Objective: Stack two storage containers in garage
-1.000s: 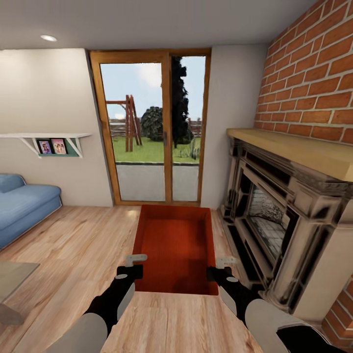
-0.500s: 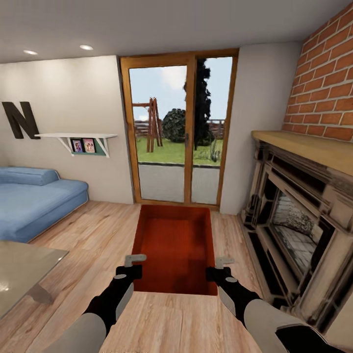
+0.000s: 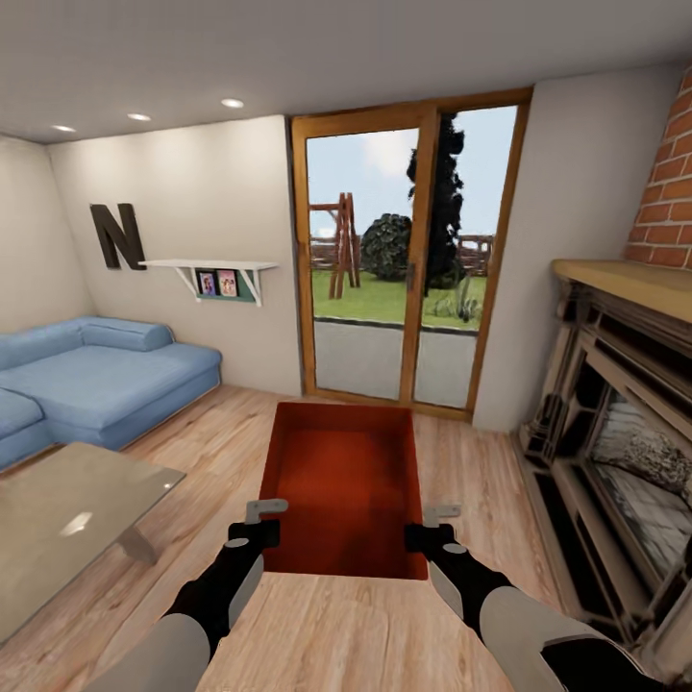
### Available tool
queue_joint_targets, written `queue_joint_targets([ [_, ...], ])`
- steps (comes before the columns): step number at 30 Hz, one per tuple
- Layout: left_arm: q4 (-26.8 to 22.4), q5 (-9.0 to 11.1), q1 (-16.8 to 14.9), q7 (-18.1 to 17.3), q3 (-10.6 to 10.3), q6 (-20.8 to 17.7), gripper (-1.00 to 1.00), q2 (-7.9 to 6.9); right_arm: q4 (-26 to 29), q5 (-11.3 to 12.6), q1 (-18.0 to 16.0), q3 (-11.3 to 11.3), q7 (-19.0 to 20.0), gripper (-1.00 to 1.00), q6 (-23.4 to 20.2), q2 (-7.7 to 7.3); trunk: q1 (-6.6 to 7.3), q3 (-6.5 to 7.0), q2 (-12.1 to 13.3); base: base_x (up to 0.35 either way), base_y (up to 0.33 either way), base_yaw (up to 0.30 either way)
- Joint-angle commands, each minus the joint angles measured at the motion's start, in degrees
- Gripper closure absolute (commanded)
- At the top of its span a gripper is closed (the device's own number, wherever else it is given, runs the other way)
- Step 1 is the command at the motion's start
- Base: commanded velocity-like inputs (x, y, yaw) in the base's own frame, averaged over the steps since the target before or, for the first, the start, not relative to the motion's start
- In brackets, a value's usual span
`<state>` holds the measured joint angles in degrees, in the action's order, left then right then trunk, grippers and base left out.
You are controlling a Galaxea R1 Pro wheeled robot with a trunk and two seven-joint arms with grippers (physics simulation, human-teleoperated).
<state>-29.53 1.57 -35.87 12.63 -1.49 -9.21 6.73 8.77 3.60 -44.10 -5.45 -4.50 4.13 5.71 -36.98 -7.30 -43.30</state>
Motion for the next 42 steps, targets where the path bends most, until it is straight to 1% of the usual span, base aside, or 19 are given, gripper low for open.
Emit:
queue_joint_targets([
  [1, 0.1, 0.0, 0.0, 2.1, -0.2, -0.5, 1.0, -0.4, 0.1, 0.0, -0.1, 0.5, -3.7, 1.0, 2.4, -0.17, -0.01, -0.09, -0.1, 0.0, 0.0, 0.3],
  [16, 0.3, 0.0, 0.0, 2.1, -0.2, -0.5, 1.0, -0.4, 0.0, 0.0, -0.1, 0.5, -3.7, 1.0, 2.7, 0.0, -0.01, -0.09, -0.1, 0.0, 0.0, 0.3],
  [26, 0.2, 0.0, 0.0, 2.1, -0.2, -0.5, 1.0, -0.4, 0.0, 0.3, -0.1, 0.5, -3.9, 1.0, 2.7, -0.01, -0.01, -0.09, -0.1, 0.0, 0.0, 0.096],
  [29, 0.2, 0.0, 0.0, 2.1, -0.2, -0.5, 1.0, -0.4, 0.0, 0.0, -0.1, 0.5, -4.6, 1.0, 2.7, 0.07, -0.01, -0.09, -0.1, 0.0, 0.0, 0.24],
  [36, 0.2, 0.0, 0.0, 2.1, -0.2, -0.5, 1.0, -0.4, 0.0, -0.3, -0.1, 0.5, -4.8, 1.0, 2.7, 0.09, -0.01, -0.09, -0.1, 0.0, 0.0, 0.268],
  [42, 0.2, 0.0, 0.0, 2.1, -0.1, -0.5, 1.0, -0.4, 0.0, 0.3, -0.1, 0.5, -4.9, 1.0, 2.8, 0.09, -0.01, -0.09, -0.1, 0.0, 0.0, 0.272],
])
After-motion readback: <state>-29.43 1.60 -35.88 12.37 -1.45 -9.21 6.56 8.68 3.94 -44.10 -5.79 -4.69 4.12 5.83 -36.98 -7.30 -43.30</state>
